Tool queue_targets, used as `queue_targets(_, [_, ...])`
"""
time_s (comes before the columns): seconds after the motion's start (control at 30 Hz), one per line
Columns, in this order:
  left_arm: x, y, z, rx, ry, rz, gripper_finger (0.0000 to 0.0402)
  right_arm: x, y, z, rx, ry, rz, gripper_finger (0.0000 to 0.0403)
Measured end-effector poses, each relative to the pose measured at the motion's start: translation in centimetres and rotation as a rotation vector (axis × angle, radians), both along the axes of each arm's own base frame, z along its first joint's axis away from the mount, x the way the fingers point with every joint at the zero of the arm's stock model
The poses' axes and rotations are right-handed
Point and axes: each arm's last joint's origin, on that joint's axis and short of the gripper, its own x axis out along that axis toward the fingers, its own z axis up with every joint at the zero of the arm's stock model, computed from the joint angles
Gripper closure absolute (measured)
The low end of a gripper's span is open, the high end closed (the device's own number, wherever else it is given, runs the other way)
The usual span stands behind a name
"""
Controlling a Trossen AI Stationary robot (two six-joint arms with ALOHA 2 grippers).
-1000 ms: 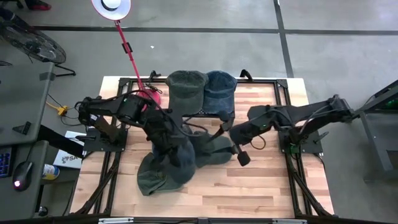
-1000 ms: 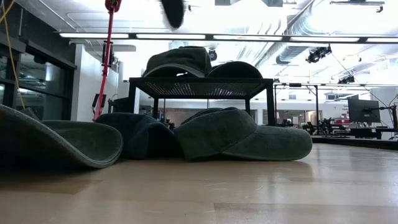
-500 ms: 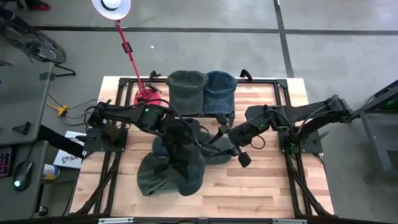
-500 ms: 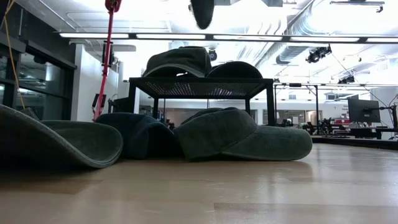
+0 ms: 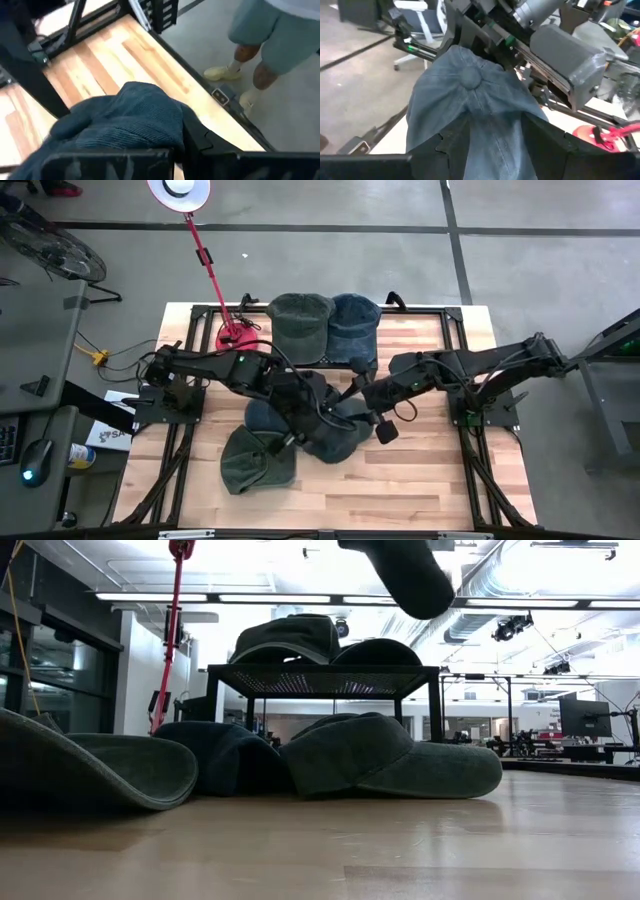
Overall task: Pick & Place hat
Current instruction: Stack the right blue cap on top of the other blue cap on the shelf
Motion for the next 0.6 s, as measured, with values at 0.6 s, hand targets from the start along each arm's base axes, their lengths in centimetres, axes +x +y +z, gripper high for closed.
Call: queue_targets(0.6, [-0.8,0.1,-0.7,0.070,0.098,0.043,0.0401,0.3,-1.6,0.0,-0.138,-0.053,0.120,0.0224])
